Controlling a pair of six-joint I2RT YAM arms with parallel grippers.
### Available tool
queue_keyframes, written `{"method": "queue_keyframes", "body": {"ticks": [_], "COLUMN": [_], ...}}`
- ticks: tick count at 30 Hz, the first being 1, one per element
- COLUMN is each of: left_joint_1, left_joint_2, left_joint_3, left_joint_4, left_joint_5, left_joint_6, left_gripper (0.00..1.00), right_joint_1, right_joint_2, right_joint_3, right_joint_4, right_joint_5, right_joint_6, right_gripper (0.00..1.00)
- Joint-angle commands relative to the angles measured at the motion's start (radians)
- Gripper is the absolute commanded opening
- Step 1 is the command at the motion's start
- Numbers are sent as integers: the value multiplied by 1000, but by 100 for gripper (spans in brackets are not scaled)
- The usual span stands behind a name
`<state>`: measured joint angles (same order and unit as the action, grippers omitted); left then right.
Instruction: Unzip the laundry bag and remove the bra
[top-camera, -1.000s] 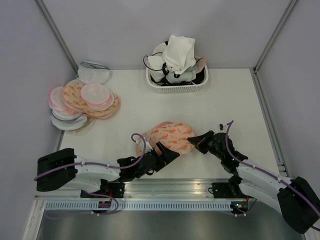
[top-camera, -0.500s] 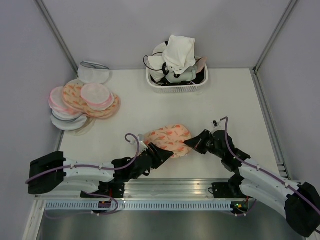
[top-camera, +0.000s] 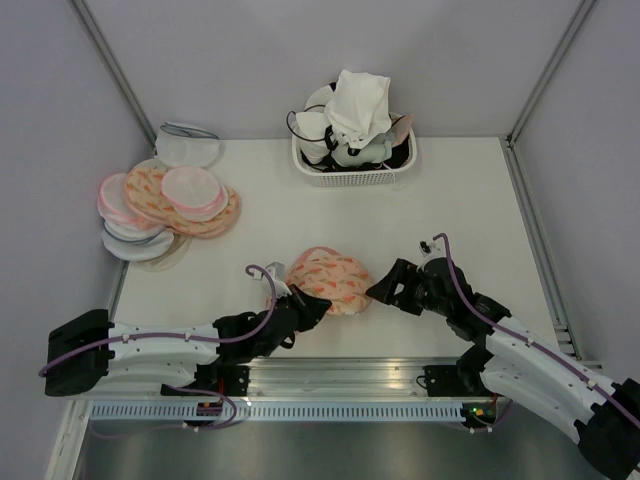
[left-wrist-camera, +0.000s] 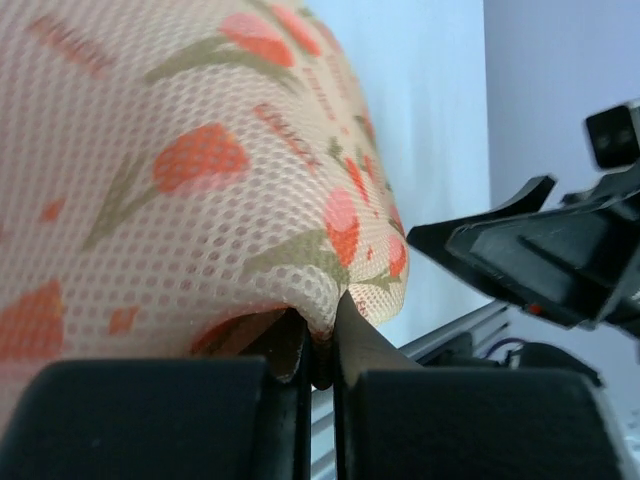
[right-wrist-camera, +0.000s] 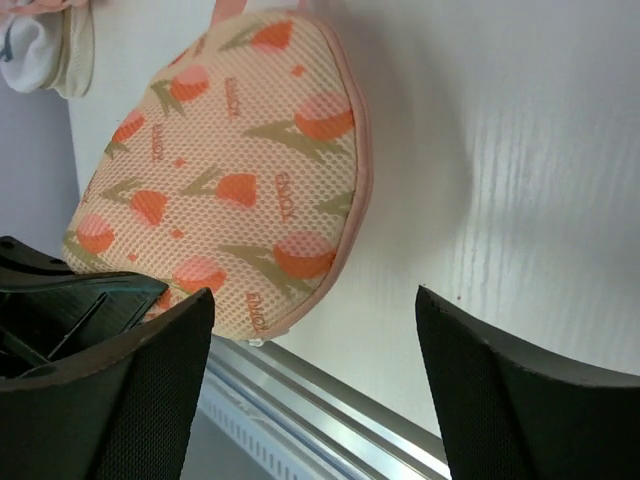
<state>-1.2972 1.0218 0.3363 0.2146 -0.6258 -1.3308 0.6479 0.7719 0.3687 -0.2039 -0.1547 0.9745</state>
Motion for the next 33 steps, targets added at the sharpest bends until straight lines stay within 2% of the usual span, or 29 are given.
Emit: {"method": "queue_keyframes", "body": {"ticks": [1, 2, 4, 5, 7, 9, 12, 14, 17, 21, 24, 26, 29, 30, 33], "left_joint_1": [4, 7, 10, 28, 82, 131, 235, 308, 403, 449, 467, 489, 516, 522, 538], "left_joint_2": [-20, -20, -43, -55, -115, -161, -238, -267, -243, -169, -108, -86, -54, -42, -8], "left_joint_3": [61, 58, 40, 27, 3, -2, 6, 0, -22, -56, -59, -59, -53, -43, -17], "left_joint_4": [131, 176, 260, 294, 333, 332, 295, 279, 330, 474, 549, 587, 631, 617, 545], "left_joint_5": [62, 114, 237, 300, 476, 666, 878, 961, 1163, 1288, 1351, 1408, 1434, 1433, 1393], "left_joint_6": [336, 504, 614, 730, 807, 829, 878, 901, 871, 806, 786, 766, 749, 752, 783], "left_gripper": [2, 2, 2, 2, 2, 2, 2, 2, 2, 2, 2, 2, 2, 2, 2], "right_joint_1": [6, 6, 4, 6, 6, 6, 4, 4, 4, 4, 4, 4, 2, 2, 4], "right_joint_2": [-39, -37, -30, -22, -14, -19, -51, -109, -167, -148, -123, -118, -97, -91, -74], "right_joint_3": [104, 110, 116, 113, 102, 90, 73, 52, 4, -66, -141, -168, -191, -189, -175], "right_joint_4": [-153, -160, -167, -169, -164, -155, -140, -95, 35, 260, 496, 584, 691, 708, 698], "right_joint_5": [102, 109, 128, 138, 173, 193, 222, 201, 120, -98, -192, -226, -281, -289, -313], "right_joint_6": [-124, -134, -154, -169, -180, -183, -162, -149, -109, -22, 64, 116, 159, 162, 155], "right_gripper": [87, 88, 92, 92, 94, 96, 97, 98, 91, 86, 87, 85, 63, 37, 0]}}
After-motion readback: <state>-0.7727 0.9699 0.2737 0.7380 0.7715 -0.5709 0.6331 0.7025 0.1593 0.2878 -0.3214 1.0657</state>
